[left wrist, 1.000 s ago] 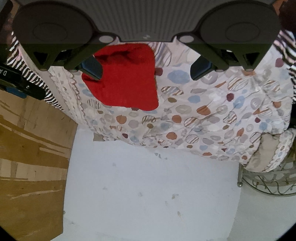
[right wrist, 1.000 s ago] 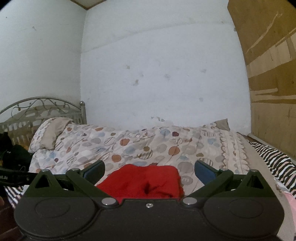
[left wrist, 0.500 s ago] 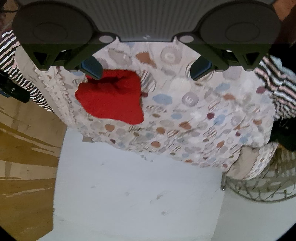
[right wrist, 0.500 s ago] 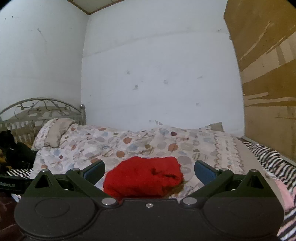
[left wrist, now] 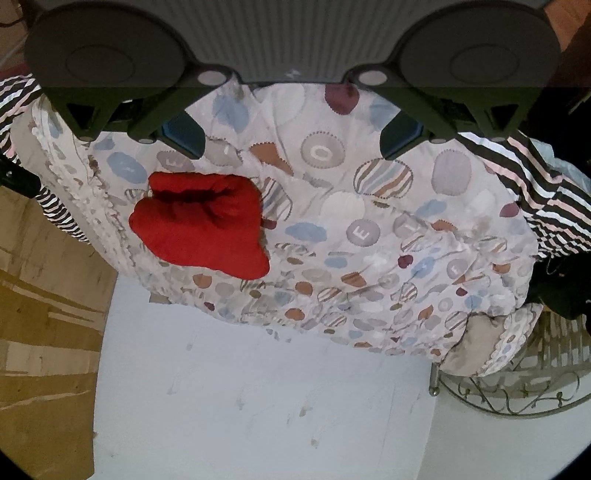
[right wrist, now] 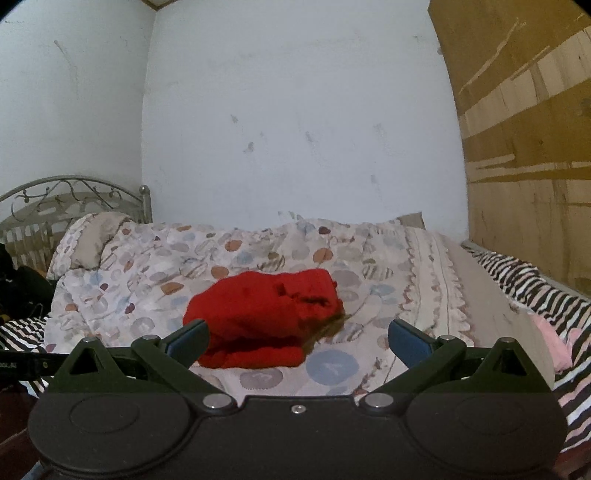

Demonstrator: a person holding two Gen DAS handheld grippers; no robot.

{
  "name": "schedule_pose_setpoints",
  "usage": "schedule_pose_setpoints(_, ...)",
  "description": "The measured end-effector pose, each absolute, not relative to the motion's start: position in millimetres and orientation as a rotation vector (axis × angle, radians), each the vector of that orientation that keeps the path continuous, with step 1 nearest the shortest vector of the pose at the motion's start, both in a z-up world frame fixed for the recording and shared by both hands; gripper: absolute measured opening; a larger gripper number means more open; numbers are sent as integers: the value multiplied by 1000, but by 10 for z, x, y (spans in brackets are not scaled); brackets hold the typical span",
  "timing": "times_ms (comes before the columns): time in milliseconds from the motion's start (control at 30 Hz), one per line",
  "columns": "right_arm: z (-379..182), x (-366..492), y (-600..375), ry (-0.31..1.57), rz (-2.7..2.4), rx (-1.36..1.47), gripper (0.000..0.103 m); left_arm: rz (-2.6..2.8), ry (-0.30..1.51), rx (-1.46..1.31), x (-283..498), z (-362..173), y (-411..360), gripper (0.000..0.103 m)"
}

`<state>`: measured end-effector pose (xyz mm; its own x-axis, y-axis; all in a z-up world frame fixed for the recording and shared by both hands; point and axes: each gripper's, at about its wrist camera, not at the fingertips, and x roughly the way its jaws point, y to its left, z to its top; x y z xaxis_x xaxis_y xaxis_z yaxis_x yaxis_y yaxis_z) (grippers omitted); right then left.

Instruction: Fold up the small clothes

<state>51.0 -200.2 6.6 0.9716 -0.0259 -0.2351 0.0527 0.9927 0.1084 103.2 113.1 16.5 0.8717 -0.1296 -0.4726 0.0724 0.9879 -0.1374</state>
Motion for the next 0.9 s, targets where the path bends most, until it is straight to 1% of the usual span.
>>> schedule_pose_setpoints(900, 20, 676, -2000, 261, -35, 114, 103, -92, 546, -107, 1149, 85, 1100, 103)
